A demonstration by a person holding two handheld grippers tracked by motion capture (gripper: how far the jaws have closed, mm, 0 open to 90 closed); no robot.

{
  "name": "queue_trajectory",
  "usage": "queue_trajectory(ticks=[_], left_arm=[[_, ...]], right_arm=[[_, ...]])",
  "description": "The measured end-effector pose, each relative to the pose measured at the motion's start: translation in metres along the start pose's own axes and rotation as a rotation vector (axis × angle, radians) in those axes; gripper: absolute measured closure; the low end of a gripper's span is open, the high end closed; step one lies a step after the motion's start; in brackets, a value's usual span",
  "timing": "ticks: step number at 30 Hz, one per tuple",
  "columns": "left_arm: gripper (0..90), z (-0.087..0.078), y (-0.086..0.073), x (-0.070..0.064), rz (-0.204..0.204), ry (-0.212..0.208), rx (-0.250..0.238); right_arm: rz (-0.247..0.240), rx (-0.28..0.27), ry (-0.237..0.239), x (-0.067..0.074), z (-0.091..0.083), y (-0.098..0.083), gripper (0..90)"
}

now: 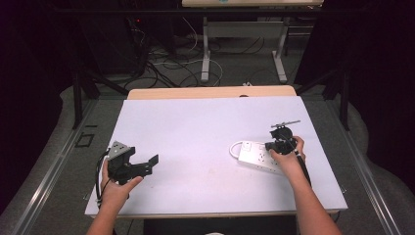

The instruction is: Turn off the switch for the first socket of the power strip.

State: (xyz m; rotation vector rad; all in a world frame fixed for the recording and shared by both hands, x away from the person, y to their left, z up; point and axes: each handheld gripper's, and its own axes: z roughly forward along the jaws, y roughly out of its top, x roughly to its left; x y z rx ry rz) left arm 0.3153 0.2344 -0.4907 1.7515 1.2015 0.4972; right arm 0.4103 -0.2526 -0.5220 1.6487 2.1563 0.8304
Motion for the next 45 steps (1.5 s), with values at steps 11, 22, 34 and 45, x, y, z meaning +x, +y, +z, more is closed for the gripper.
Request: queue_trajectory(ticks=[11, 22, 34, 45], left_arm=[[5.4, -0.002, 0.000, 0.000, -0.007, 0.013, -0.005], [5.5, -0.002, 0.001, 0.002, -0.023, 0.027, -0.011], [5.8, -0.001, 0.000, 0.001, -0.015, 0.029, -0.005], [5.8, -0.002, 0.001, 0.001, -0.006, 0.040, -0.007]], right_arm=[[-0.001, -0.050, 0.035, 0.004, -0.008, 0.006, 75.2], [-0.078, -0.097, 0.087, 0.023, -0.021, 0.018, 55.3], [-0.122, -0.182, 0.074, 0.033, -0.036, 0.015, 35.4], [-0.112, -0.308, 0.031, 0.030, -0.068, 0.007, 7.8]])
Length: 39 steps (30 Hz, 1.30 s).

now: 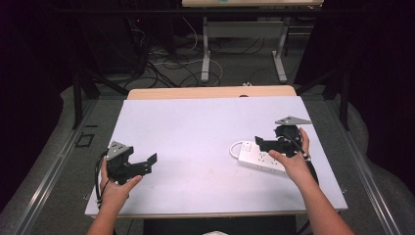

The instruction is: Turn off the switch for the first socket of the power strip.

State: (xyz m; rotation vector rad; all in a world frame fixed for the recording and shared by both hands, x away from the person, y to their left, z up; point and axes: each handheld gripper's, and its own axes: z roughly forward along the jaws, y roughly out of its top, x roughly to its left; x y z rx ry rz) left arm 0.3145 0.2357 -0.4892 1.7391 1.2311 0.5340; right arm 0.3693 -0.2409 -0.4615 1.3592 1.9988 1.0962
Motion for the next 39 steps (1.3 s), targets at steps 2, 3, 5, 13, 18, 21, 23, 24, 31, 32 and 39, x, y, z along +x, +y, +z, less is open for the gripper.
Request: queue_trajectory(ticks=[2, 3, 5, 13, 18, 21, 23, 24, 31, 32, 39], left_arm=[[5.8, 0.000, 0.000, 0.001, -0.002, 0.006, -0.006], [5.8, -0.001, 0.000, 0.001, -0.004, 0.007, -0.003], [5.8, -0.002, 0.001, 0.002, -0.008, 0.011, -0.010], [5.8, -0.003, 0.001, 0.003, -0.005, 0.030, -0.017], [5.8, -0.004, 0.000, 0.005, -0.010, 0.035, -0.016], [5.8, -0.004, 0.000, 0.005, -0.010, 0.041, -0.018], [5.8, -0.004, 0.000, 0.006, -0.009, 0.044, -0.023], [5.8, -0.005, 0.000, 0.005, -0.009, 0.045, -0.024], [5.8, -0.004, 0.000, 0.004, -0.018, 0.043, -0.022], [5.8, -0.005, 0.000, 0.005, -0.016, 0.044, -0.020], [5.8, -0.006, 0.000, 0.008, -0.014, 0.047, -0.016]], right_arm=[[-0.013, -0.019, -0.009, -0.001, -0.006, -0.001, 0.1], [-0.018, -0.027, -0.016, -0.001, -0.009, -0.002, 0.0], [-0.021, -0.046, -0.029, -0.001, -0.016, -0.003, 0.0], [-0.028, -0.095, -0.046, -0.002, -0.032, -0.015, 0.0], [-0.001, -0.113, -0.055, -0.009, -0.039, -0.026, 0.0], [0.012, -0.123, -0.064, -0.013, -0.046, -0.032, 0.0], [0.017, -0.132, -0.067, -0.016, -0.050, -0.037, 0.0], [0.023, -0.129, -0.072, -0.018, -0.053, -0.039, 0.0], [0.076, -0.131, -0.084, -0.032, -0.059, -0.056, 0.0], [0.079, -0.128, -0.085, -0.033, -0.059, -0.058, 0.0], [0.103, -0.123, -0.115, -0.045, -0.052, -0.075, 0.0]])
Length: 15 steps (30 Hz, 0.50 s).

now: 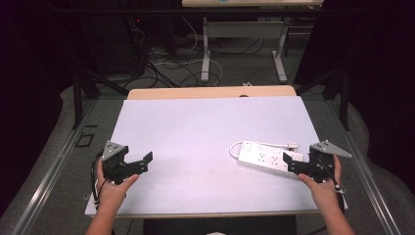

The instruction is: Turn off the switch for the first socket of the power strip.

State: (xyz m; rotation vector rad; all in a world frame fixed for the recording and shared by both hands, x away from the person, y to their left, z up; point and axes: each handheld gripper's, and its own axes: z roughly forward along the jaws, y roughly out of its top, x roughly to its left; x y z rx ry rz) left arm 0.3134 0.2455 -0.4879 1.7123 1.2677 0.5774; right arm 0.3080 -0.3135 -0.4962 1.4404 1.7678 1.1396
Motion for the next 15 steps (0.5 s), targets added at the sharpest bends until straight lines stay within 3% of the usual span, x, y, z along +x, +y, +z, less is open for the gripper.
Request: queue_trajectory(ticks=[15], left_arm=[[5.8, 0.001, -0.003, 0.009, -0.029, 0.014, 0.001]], right_arm=[[0.064, 0.032, -0.050, -0.020, 0.008, -0.019, 0.9]])
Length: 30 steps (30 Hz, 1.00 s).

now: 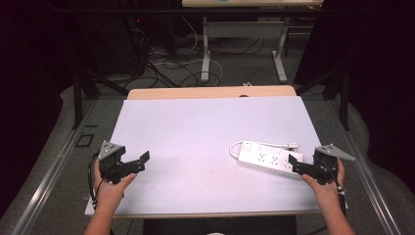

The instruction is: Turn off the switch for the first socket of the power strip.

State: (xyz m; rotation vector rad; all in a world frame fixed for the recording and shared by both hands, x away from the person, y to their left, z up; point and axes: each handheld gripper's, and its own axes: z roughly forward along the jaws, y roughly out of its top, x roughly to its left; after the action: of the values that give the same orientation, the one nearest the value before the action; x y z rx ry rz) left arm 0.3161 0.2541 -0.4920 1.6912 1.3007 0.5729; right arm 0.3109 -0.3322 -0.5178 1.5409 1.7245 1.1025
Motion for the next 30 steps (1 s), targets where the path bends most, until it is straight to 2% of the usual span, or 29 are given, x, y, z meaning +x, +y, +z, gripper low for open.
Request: queue_trajectory(ticks=[5, 7, 8, 11, 16, 20, 22, 24, 26, 30], left_arm=[[5.8, 0.000, -0.001, 0.002, -0.008, 0.003, 0.003], [5.8, 0.000, -0.001, 0.003, -0.009, 0.004, 0.003], [5.8, 0.000, -0.001, 0.004, -0.009, 0.004, 0.004], [5.8, 0.001, -0.002, 0.004, -0.014, 0.004, 0.008], [5.8, 0.003, -0.003, 0.003, -0.013, 0.005, 0.008], [5.8, 0.004, -0.004, 0.002, -0.007, 0.004, 0.013], [5.8, 0.005, -0.004, 0.002, -0.006, 0.002, 0.018], [5.8, 0.005, -0.004, 0.002, -0.001, 0.000, 0.018], [5.8, 0.006, -0.005, 0.001, -0.001, -0.001, 0.019], [5.8, 0.006, -0.005, -0.001, 0.001, -0.005, 0.026]], right_arm=[[-0.008, 0.006, 0.000, -0.002, 0.004, -0.003, 1.4], [-0.011, -0.011, -0.006, -0.003, 0.006, -0.004, 1.6], [-0.014, 0.006, -0.005, -0.004, 0.005, -0.004, 1.8], [0.002, -0.004, -0.008, -0.004, 0.008, -0.006, 2.3], [0.002, 0.016, -0.010, -0.008, 0.010, -0.008, 2.8], [0.024, 0.016, -0.013, -0.010, 0.013, -0.010, 3.4], [0.028, 0.034, -0.016, -0.012, 0.012, -0.010, 3.6], [0.023, 0.009, -0.021, -0.013, 0.014, -0.011, 3.8], [0.036, 0.029, -0.017, -0.012, 0.013, -0.011, 3.9], [0.021, 0.025, -0.014, -0.013, 0.014, -0.011, 4.4]])
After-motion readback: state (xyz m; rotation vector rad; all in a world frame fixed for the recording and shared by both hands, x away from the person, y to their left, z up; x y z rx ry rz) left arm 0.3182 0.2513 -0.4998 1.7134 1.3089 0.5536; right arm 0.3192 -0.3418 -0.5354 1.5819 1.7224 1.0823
